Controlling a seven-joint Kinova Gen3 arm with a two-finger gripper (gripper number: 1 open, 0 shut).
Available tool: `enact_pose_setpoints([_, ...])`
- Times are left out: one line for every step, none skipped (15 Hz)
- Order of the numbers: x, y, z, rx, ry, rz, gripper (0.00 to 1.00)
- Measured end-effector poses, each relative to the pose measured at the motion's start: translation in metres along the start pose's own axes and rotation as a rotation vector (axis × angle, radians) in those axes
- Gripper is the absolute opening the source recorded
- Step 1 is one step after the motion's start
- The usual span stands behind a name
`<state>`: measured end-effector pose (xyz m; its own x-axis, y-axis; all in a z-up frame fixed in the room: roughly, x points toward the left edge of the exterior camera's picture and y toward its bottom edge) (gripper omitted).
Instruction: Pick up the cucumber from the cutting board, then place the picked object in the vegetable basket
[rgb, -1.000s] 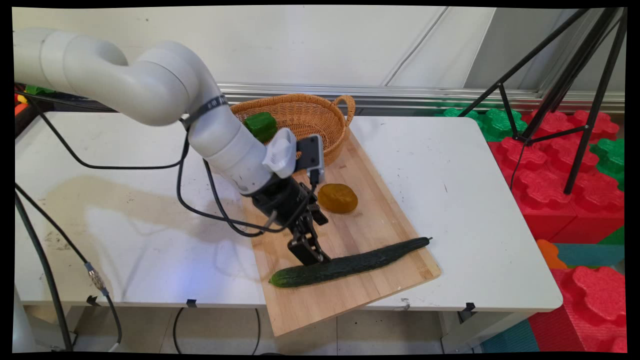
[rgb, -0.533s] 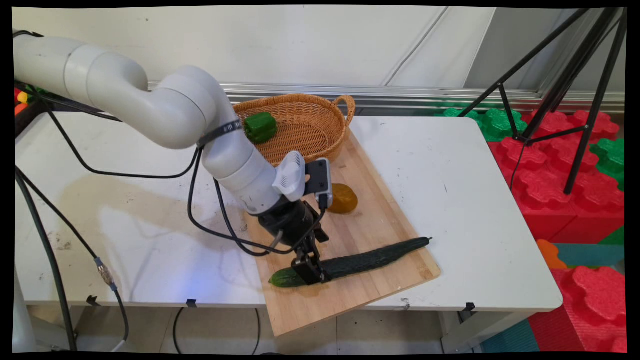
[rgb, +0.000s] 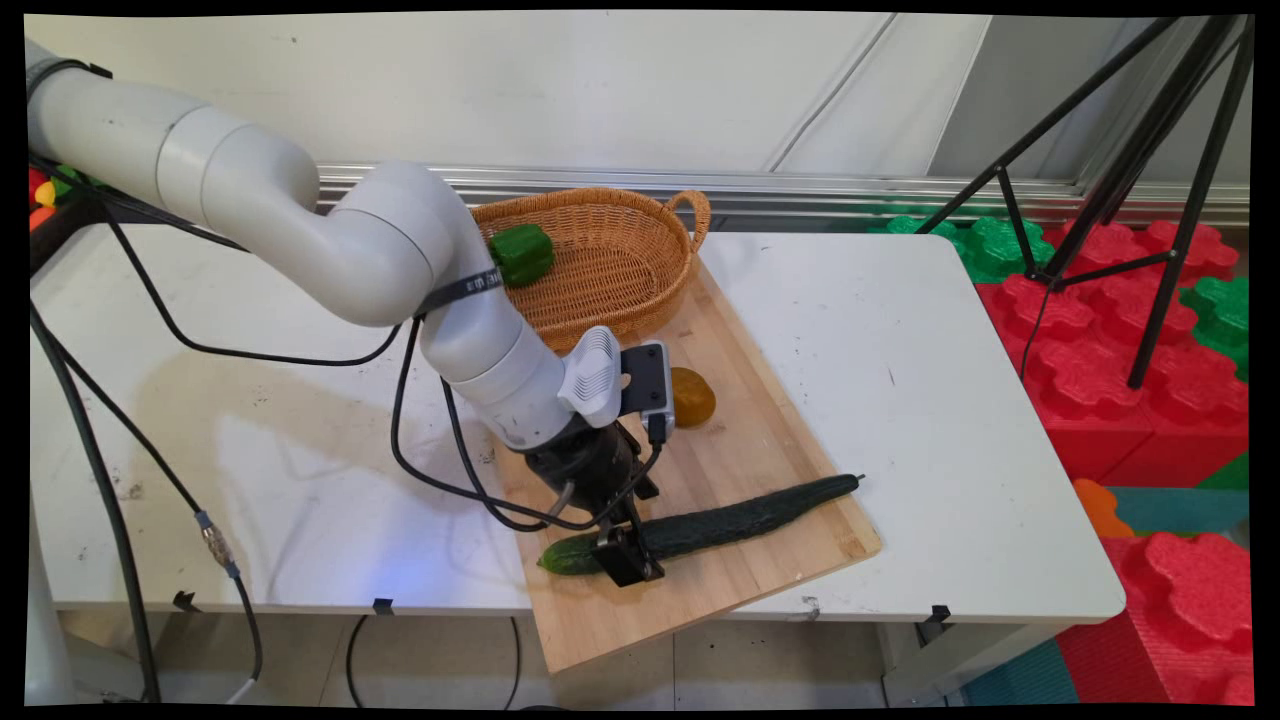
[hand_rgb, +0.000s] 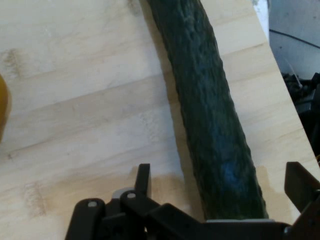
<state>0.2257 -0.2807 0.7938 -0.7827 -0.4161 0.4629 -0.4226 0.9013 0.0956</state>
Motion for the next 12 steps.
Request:
enact_pose_setpoints([-0.0002, 0.0005, 0.0013, 0.001, -0.002, 0.001, 1.0])
enact_pose_setpoints([-0.0002, 0.0009, 0.0021, 0.002, -0.002, 0.001, 0.0])
enact_pose_setpoints([-0.0001, 0.0012, 0.0029, 0.003, -0.001, 0.002, 0.0])
enact_pose_setpoints([0.0001, 0.0013, 0.0031, 0.004, 0.0, 0.003, 0.0])
enact_pose_setpoints([0.0003, 0.0015, 0.0034, 0.005, 0.002, 0.003, 0.0])
enact_pose_setpoints([0.0004, 0.0015, 0.0034, 0.007, 0.005, 0.002, 0.0])
enact_pose_setpoints([0.0002, 0.0017, 0.0032, 0.009, 0.006, 0.001, 0.0])
enact_pose_setpoints([-0.0002, 0.0019, 0.0028, 0.011, 0.007, 0.0, 0.0])
enact_pose_setpoints([-0.0008, 0.002, 0.002, 0.013, 0.008, -0.002, 0.0])
enact_pose_setpoints([-0.0015, 0.0023, 0.001, 0.015, 0.01, -0.006, 0.0])
enact_pose_setpoints([-0.002, 0.0024, -0.0001, 0.016, 0.013, -0.01, 0.0])
enact_pose_setpoints([-0.0026, 0.0023, -0.0019, 0.019, 0.017, -0.015, 0.0])
